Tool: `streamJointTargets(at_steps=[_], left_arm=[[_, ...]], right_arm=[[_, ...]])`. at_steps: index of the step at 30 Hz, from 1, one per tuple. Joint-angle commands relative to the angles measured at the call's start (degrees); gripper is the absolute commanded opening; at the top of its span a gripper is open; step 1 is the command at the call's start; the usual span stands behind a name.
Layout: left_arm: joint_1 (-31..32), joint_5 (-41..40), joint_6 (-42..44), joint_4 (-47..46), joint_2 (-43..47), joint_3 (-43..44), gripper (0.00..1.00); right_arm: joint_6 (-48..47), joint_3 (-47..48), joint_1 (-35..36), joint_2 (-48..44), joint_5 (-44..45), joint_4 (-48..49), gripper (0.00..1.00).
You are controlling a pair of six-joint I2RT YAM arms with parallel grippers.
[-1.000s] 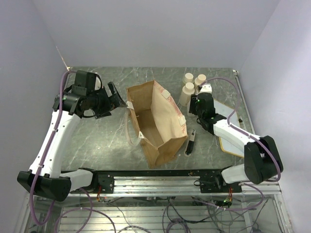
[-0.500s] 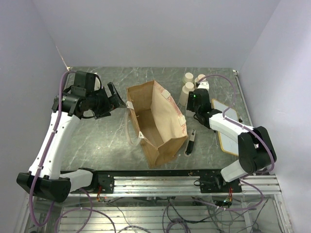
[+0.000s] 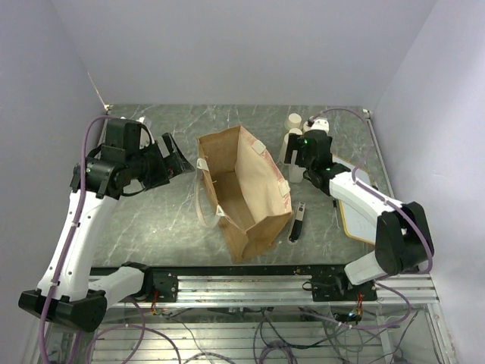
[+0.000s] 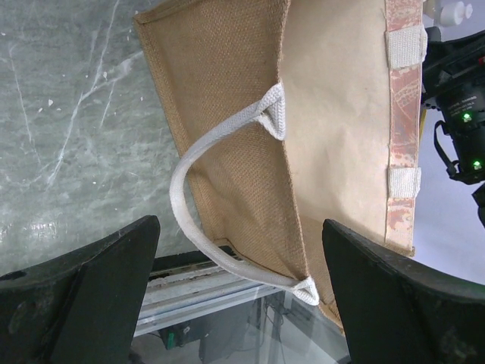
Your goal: Take the personal care products out of the canvas bag
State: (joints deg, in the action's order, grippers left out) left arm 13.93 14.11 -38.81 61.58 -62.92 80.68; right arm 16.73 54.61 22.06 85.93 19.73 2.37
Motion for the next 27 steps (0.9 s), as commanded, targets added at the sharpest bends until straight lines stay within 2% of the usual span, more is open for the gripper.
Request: streamJointTargets(at_steps=[1,2,3,7,12,15,22,27], left_arm=[[-0.5,0.3,1.5,0.5,1.5,-0.1,0.99],[-0.5,0.3,1.9,0.8,1.5,0.2,0.99],[-0.5,0.3,2.3,1.1,1.4,0.7,0.99],[-0.5,-0.5,3.8,2.0,1.3,2.3,0.99],[-0.5,-2.1,5.5,2.9,-0.7,7.1,0.99],[-0.5,-4.3,7.4,3.6,-2.6,12.1,0.99],[-0.5,-8.5,9.6,3.1,-4.6,25.6,0.99],[-0.5,-11.2,9.6,0.3,-2.5,29.0,0.99]], right_arm=[[3.3,2.3,-0.4,-4.7,-0.1,-7.1,0.93],[4.2,2.4,-0.4,-5.8,-0.1,-8.8,0.98],[4.9,2.4,-0.4,-7.0,-0.2,-10.4,1.0],[6.9,5.9,-0.4,-12.7,1.0,-18.7,1.0],[6.6,18.1,-0.3,-16.8,3.2,-37.5,1.0],[9.5,23.1,-0.3,-20.0,8.4,-47.4,1.0],[8.0,36.3,-0.3,-29.6,7.0,-57.3,1.0],[9.0,50.9,-0.4,-30.0,9.8,-66.4,1.0]])
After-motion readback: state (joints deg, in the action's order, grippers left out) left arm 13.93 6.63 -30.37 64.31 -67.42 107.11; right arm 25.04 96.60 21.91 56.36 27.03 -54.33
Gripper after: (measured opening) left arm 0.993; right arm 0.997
